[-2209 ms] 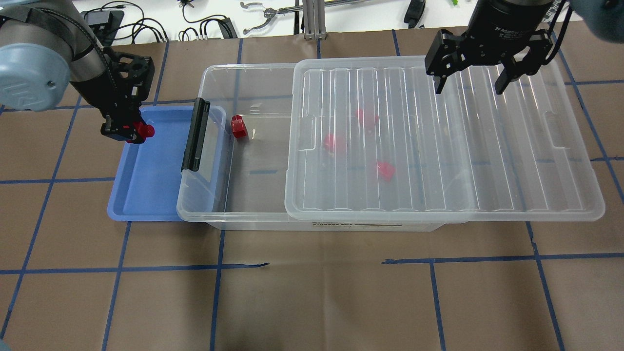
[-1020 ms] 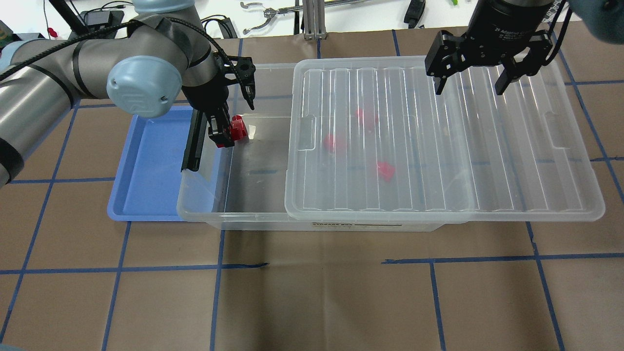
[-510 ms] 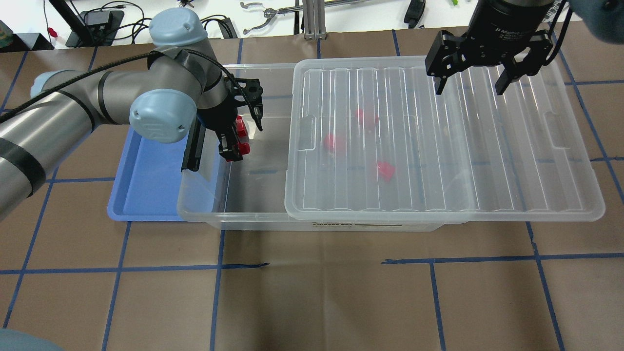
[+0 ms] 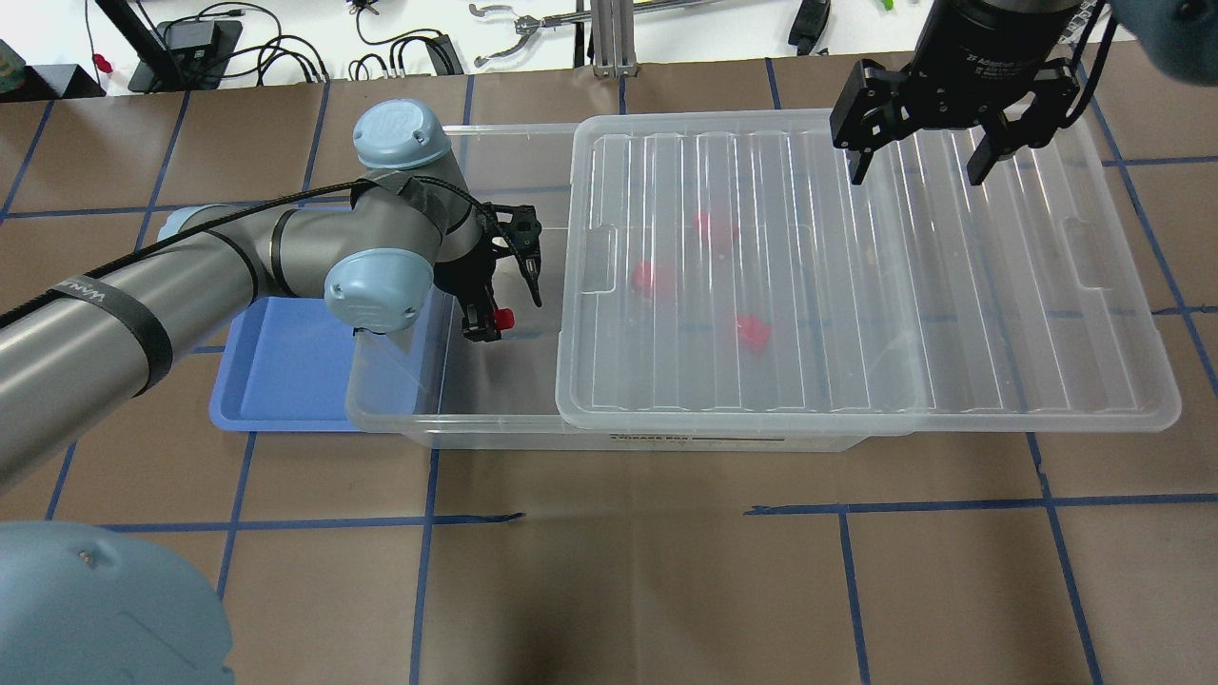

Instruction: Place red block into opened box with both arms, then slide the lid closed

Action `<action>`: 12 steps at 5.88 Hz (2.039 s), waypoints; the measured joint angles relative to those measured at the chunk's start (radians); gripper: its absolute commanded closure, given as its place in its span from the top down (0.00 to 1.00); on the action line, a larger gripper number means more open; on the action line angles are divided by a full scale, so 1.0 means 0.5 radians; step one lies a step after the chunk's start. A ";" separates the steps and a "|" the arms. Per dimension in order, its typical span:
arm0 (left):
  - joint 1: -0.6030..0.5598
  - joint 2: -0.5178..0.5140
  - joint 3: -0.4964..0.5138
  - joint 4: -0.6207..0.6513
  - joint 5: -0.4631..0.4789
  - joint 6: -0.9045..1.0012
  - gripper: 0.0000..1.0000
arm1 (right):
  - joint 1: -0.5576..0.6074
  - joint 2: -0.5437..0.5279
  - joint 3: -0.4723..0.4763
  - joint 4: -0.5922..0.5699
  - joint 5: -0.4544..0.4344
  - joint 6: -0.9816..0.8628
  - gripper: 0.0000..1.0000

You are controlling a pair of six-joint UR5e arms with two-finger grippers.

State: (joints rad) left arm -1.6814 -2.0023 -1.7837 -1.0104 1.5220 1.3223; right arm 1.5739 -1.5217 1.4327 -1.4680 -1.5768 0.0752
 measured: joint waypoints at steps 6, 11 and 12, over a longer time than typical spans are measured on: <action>0.014 0.281 0.145 -0.454 0.012 0.016 0.95 | -0.001 0.000 0.000 0.000 0.000 -0.002 1.00; 0.032 0.564 0.714 -1.553 0.017 -0.087 0.98 | -0.009 0.001 0.001 0.000 -0.012 -0.008 1.00; 0.036 0.582 0.719 -1.557 0.028 -0.323 0.98 | -0.037 0.004 0.002 -0.007 -0.024 -0.100 1.00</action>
State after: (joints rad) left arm -1.6633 -1.7112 -1.4243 -1.7888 1.5359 1.1608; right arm 1.5551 -1.5195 1.4338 -1.4715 -1.5888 0.0250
